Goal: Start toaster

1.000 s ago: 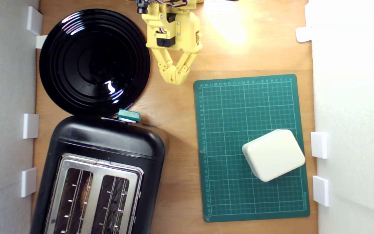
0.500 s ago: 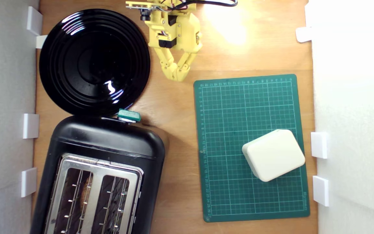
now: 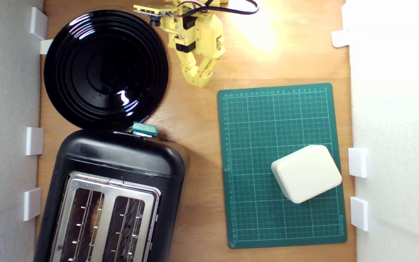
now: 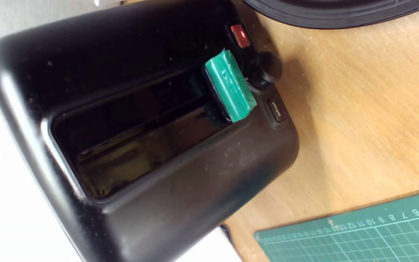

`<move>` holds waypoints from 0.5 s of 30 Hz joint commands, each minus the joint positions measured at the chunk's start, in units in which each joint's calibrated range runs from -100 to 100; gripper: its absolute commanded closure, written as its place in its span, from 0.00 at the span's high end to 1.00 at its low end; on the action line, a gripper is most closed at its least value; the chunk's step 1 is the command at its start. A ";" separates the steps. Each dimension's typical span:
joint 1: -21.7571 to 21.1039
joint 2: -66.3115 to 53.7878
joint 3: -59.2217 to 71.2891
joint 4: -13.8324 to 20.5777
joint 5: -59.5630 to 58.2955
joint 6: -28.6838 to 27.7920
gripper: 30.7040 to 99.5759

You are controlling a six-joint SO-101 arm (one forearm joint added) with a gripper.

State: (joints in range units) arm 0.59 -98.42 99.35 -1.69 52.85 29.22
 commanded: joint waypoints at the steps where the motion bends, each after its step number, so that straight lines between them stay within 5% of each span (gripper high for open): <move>1: -0.35 -0.83 0.38 1.03 0.47 -1.10 0.01; 15: -0.27 -0.58 0.38 1.22 0.47 -1.10 0.02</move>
State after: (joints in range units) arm 0.59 -98.42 99.35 -1.20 53.11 28.20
